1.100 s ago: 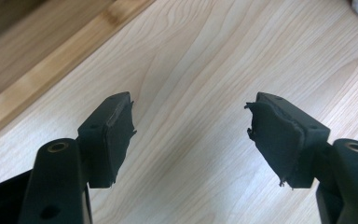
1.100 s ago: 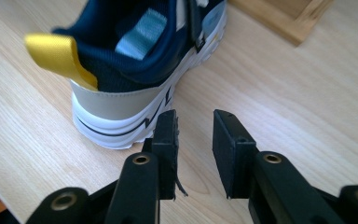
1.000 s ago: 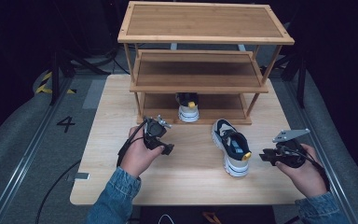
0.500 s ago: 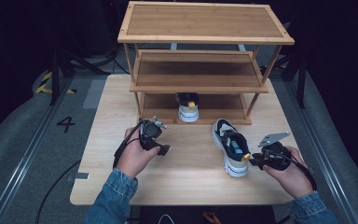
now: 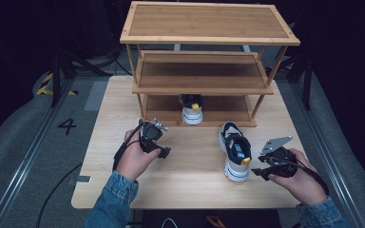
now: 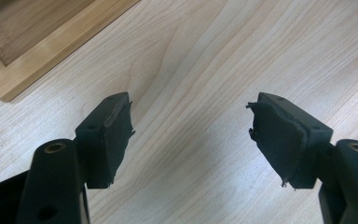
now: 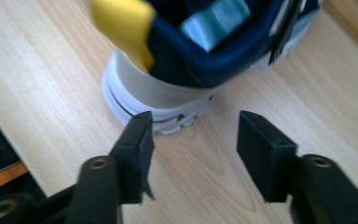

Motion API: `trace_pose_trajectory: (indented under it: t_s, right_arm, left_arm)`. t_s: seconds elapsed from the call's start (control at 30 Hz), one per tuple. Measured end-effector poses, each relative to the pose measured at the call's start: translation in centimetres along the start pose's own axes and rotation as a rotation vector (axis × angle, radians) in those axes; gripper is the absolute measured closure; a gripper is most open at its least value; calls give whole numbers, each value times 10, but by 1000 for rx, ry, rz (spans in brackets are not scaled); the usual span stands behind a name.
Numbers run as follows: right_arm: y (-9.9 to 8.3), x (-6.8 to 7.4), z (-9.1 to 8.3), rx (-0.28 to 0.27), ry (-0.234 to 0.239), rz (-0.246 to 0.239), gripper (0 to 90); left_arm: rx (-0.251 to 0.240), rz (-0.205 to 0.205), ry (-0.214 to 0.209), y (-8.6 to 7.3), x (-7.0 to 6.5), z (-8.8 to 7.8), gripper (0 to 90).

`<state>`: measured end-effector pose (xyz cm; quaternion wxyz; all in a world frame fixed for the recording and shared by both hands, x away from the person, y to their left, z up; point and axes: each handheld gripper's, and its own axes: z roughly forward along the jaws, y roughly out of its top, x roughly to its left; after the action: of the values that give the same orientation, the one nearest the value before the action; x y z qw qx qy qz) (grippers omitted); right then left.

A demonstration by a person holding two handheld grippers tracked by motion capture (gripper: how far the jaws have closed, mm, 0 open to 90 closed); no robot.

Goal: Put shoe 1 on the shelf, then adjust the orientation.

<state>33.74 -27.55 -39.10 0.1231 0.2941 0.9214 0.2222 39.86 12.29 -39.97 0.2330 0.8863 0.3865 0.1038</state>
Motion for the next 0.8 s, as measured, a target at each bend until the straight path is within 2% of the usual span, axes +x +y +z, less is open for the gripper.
trace_pose_trajectory:
  t_s: [0.03, 0.13, 0.23, 0.3, 0.4, 0.57, 0.67, 0.8]
  right_arm:
    - [6, 5, -5, -3, 3, -37, 405]
    - [12, 9, -8, -5, 19, -54, 407]
    - [19, 13, -9, -8, 26, -85, 393]
    - [25, 14, -6, -8, 27, -86, 382]
    - [28, 15, -3, -12, 29, -90, 383]
    - [38, 15, 5, -20, 48, -93, 376]
    - [42, 14, 12, -12, 75, -91, 377]
    - [50, 12, 24, 17, 106, -82, 407]
  left_arm:
    - [15, -10, -5, -3, 1, 0, 276]
    - [35, -12, -10, -7, 3, 0, 274]
    - [65, -29, 3, -14, 8, -1, 263]
    - [73, -47, 6, -21, 11, -3, 256]
    - [88, -33, 6, -25, 12, -4, 245]
    - [92, -53, 8, -36, 17, -7, 239]
    - [93, -80, 14, -42, 18, -9, 239]
    - [95, -94, 20, -50, 20, -11, 244]
